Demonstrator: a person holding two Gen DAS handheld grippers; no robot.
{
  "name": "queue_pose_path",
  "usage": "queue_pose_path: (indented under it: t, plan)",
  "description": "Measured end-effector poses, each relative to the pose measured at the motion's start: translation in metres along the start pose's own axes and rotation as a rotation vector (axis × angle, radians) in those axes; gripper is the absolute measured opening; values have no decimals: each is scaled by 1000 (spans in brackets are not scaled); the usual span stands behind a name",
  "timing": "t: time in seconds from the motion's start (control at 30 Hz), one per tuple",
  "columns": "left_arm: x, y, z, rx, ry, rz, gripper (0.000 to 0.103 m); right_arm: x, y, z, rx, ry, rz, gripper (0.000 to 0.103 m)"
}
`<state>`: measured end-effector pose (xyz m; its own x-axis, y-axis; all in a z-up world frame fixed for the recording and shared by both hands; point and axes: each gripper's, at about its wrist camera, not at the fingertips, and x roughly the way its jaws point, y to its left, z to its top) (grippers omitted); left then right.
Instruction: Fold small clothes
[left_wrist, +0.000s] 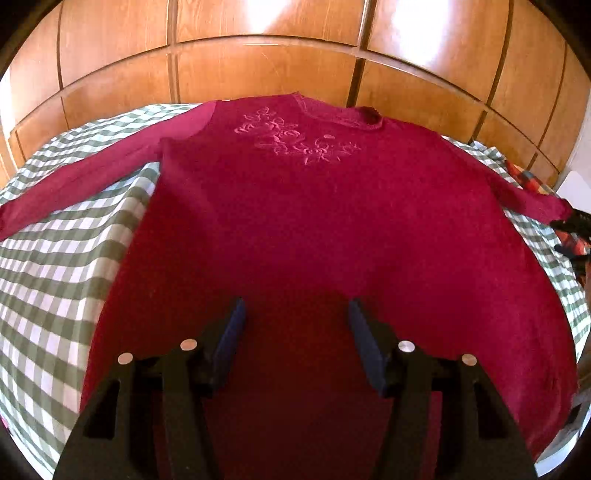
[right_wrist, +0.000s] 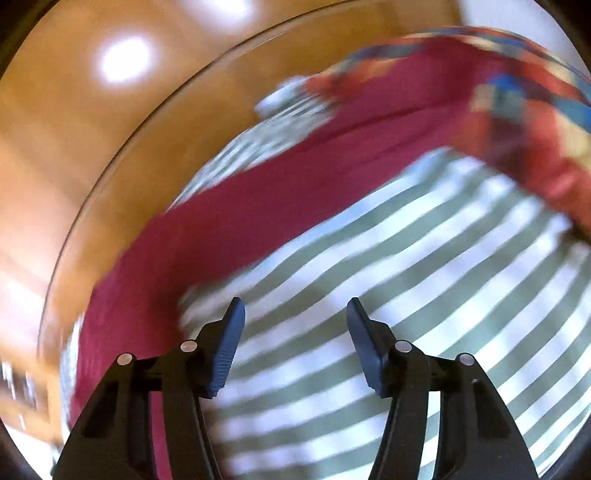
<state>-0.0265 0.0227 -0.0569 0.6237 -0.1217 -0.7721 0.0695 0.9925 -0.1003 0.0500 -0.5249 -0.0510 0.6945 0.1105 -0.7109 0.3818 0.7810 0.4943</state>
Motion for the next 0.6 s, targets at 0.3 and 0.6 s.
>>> queue_pose_path:
  t: [0.3, 0.6]
  plan:
    - [10, 6, -3, -1, 2, 20, 59, -6, -60, 85, 268, -164, -49, 52]
    - [12, 5, -3, -1, 5, 31, 60, -2, -55, 123, 181, -162, -162, 6]
